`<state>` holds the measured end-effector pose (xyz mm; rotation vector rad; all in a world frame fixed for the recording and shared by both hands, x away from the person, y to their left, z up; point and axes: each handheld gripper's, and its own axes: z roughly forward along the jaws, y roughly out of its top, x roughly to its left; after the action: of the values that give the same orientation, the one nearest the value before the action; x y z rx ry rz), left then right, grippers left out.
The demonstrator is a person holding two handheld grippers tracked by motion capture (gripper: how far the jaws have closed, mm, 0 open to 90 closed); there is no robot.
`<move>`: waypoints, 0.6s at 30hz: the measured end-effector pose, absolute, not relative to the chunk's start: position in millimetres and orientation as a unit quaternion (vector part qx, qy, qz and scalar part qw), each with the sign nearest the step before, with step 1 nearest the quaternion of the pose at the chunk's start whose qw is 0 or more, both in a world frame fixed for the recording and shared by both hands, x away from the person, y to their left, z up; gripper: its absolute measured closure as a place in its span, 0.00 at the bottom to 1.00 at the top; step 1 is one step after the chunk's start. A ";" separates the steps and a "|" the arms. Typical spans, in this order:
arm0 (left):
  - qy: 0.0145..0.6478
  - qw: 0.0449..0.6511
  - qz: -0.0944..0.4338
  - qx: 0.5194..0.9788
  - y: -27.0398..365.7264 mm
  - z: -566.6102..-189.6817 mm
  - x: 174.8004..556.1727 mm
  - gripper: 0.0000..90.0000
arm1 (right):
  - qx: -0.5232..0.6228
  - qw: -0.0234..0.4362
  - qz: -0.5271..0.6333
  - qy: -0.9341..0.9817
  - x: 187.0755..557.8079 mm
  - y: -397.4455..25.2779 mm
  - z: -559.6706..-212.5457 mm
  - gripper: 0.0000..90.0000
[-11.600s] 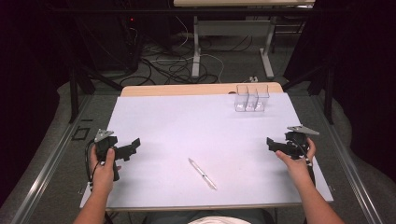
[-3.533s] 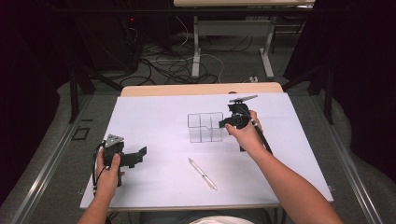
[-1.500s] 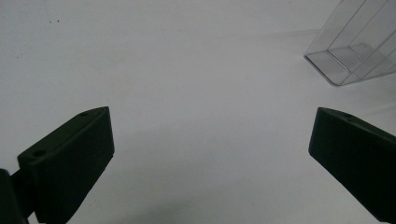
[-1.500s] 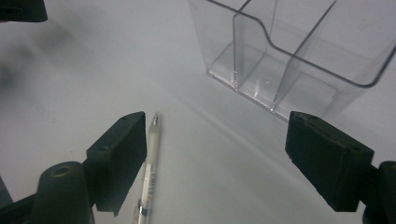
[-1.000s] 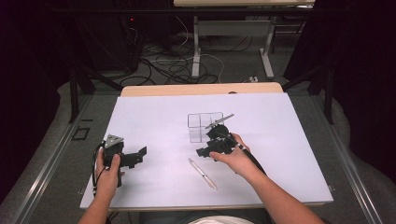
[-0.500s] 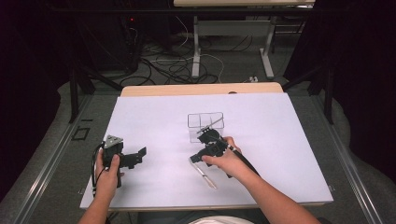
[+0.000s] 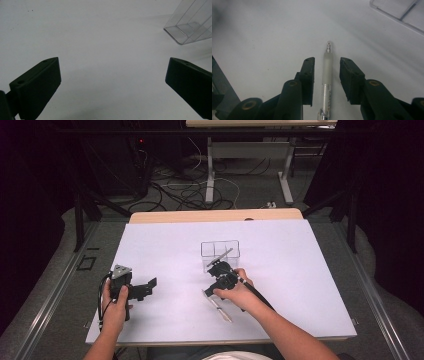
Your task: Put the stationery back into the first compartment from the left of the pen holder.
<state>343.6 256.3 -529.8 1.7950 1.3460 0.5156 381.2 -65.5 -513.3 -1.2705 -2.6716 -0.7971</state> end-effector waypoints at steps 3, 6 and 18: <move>0.533 0.409 0.206 0.711 256.7 -529.5 343.4 0.00 | -0.420 0.055 -0.258 -0.868 382.0 -62.5 -517.6 0.77; 0.534 0.410 0.206 0.710 256.9 -529.5 343.5 0.00 | -0.424 0.054 -0.253 -0.868 381.6 -59.8 -520.6 0.78; 0.535 0.409 0.204 0.711 256.6 -529.9 343.6 0.00 | -0.433 0.045 -0.228 -0.871 383.1 -55.6 -532.7 0.79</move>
<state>343.6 256.6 -529.9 1.7916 1.3468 0.5148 383.1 -55.6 -532.7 -1.3234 -2.6589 -0.6964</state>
